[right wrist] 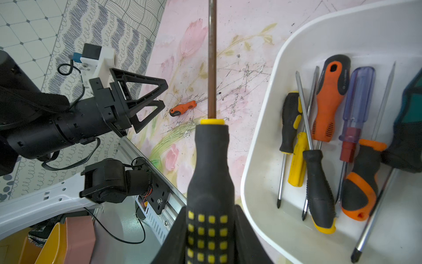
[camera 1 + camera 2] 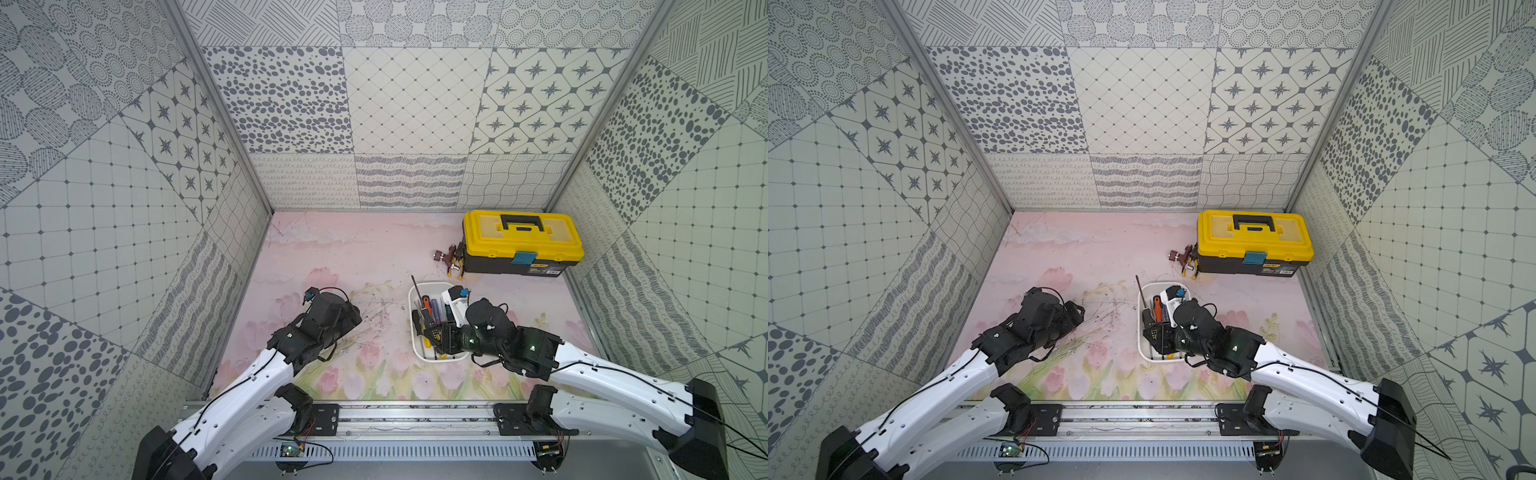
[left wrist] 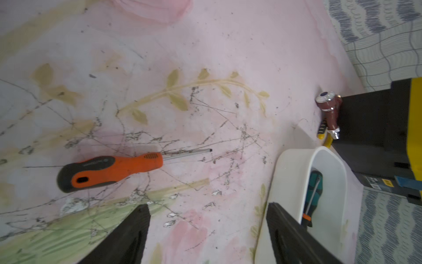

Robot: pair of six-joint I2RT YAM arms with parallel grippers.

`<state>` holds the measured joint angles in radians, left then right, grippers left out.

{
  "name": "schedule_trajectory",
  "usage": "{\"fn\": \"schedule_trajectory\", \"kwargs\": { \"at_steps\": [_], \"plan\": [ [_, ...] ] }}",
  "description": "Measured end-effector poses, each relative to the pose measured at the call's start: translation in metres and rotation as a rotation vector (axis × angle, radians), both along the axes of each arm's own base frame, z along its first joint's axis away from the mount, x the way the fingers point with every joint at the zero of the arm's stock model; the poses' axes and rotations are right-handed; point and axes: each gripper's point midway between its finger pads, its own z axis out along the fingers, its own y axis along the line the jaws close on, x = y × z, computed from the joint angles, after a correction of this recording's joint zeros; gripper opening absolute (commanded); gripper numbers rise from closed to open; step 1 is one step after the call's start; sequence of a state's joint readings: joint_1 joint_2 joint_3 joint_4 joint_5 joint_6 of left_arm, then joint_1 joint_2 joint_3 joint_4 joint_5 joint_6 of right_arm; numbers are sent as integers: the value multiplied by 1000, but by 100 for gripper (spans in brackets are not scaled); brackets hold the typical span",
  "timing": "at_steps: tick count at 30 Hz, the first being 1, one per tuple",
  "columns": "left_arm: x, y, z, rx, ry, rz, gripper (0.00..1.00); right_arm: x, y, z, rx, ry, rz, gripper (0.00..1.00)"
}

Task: Put the screwdriver on the desktop into the storage box
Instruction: Place the screwdriver in the storage box.

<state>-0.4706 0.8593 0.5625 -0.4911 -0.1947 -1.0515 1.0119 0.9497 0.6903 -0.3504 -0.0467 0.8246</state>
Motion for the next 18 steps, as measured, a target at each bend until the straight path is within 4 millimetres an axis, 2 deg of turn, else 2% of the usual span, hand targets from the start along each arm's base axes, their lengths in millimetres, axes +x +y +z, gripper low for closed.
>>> {"fn": "schedule_trajectory", "kwargs": {
  "at_steps": [4, 10, 15, 18],
  "plan": [
    [-5, 17, -21, 65, 71, 49, 89, 1, 1, -4, -18, 8, 1, 0],
    [-8, 28, -45, 133, 147, 80, 89, 2, 2, -5, -24, 13, 4, 0],
    [-8, 32, -58, 161, 170, 85, 87, 3, 1, -7, -35, 13, -6, 0],
    [-6, 32, -59, 169, 171, 88, 87, 6, -3, -15, -76, 26, -29, 0]
  ]
}}
